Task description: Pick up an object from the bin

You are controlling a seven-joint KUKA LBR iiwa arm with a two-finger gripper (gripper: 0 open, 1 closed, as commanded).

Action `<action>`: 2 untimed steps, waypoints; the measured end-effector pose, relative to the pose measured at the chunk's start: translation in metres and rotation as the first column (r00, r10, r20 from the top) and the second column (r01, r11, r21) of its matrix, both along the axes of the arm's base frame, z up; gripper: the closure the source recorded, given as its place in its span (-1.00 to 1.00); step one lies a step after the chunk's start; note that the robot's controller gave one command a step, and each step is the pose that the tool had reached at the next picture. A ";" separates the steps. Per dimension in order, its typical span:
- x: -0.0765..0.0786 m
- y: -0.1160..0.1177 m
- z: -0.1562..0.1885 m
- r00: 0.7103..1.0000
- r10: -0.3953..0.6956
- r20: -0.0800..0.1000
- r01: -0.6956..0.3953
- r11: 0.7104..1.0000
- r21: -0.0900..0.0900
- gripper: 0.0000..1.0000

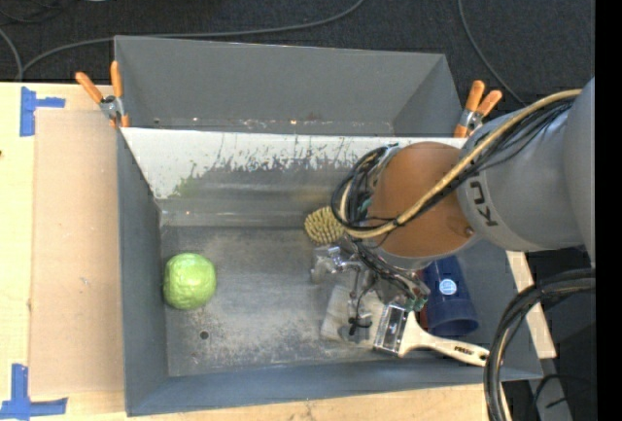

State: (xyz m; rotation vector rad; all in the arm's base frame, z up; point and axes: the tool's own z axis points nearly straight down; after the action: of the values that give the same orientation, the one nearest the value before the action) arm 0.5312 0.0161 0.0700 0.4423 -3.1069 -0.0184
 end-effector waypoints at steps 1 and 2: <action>-0.023 -0.094 0.001 0.999 -0.054 -0.001 0.054 0.999 0.000 1.00; -0.023 -0.094 0.001 0.999 -0.054 -0.001 0.054 0.999 0.000 1.00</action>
Offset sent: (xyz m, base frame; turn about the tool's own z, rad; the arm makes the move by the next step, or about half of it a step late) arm 0.0000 0.0000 0.0000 0.0000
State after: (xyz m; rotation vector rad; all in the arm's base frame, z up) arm 0.5085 -0.0776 0.0710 0.3576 -3.1171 -0.0189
